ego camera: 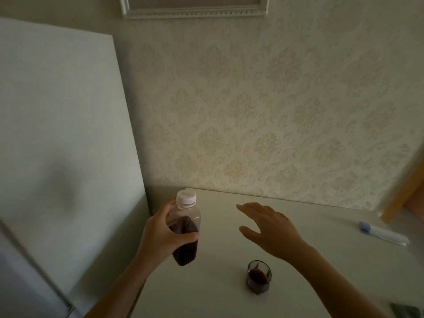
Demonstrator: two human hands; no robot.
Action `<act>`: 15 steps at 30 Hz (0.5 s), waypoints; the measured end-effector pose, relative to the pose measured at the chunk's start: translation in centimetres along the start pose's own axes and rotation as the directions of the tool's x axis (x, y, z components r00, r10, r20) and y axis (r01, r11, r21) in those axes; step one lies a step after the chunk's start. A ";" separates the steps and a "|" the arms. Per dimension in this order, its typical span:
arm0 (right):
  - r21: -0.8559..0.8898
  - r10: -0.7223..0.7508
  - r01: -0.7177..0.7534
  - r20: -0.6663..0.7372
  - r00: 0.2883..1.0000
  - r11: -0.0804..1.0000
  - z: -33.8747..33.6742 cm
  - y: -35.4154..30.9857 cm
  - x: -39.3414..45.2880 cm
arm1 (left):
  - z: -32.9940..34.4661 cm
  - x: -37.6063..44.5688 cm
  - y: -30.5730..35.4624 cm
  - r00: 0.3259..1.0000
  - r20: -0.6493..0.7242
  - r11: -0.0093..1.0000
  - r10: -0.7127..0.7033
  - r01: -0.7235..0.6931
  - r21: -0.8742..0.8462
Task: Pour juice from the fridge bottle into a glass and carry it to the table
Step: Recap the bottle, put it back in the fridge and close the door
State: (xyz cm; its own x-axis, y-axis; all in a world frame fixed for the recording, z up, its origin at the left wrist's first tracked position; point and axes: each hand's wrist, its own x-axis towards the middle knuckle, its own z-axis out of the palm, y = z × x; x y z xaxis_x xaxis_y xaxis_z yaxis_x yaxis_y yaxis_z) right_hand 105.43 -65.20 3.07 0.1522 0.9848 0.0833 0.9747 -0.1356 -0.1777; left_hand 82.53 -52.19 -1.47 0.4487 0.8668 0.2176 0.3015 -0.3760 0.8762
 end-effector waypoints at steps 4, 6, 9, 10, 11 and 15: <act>-0.009 -0.060 0.060 0.019 0.998 0.998 0.6 -1.3 -0.5 | -1.9 -2.6 1.1 0.997 -0.081 0.999 0.012 -0.008 0.042; -0.001 -0.108 0.108 0.008 0.994 0.994 0.7 -2.0 -0.7 | -3.0 -4.2 1.7 0.991 -0.134 0.998 -0.003 0.010 0.057; 0.014 -0.192 0.192 -0.004 0.981 0.981 0.4 -3.2 -1.1 | -4.5 -7.3 2.5 0.977 -0.215 0.995 -0.010 0.031 0.095; 0.017 -0.224 0.225 -0.009 0.974 0.974 0.3 -3.7 -1.3 | -4.9 -8.5 2.8 0.969 -0.245 0.993 -0.017 0.045 0.109; 0.023 -0.256 0.256 -0.014 0.967 0.966 0.2 -4.2 -1.5 | -5.4 -9.7 3.1 0.961 -0.275 0.990 -0.035 0.070 0.120; 0.064 -0.392 0.392 -0.010 0.920 0.918 0.2 -6.1 -3.7 | -6.3 -15.7 4.5 0.909 -0.410 0.975 -0.079 0.156 0.159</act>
State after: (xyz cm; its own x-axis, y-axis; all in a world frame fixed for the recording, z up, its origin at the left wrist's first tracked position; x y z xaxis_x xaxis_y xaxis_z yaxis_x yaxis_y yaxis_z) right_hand 98.86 -67.96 3.69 -0.2405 0.9580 0.1563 0.9436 0.2685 -0.1936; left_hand 71.54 -65.42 1.78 0.0393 0.9516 0.3048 0.4976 -0.2831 0.8199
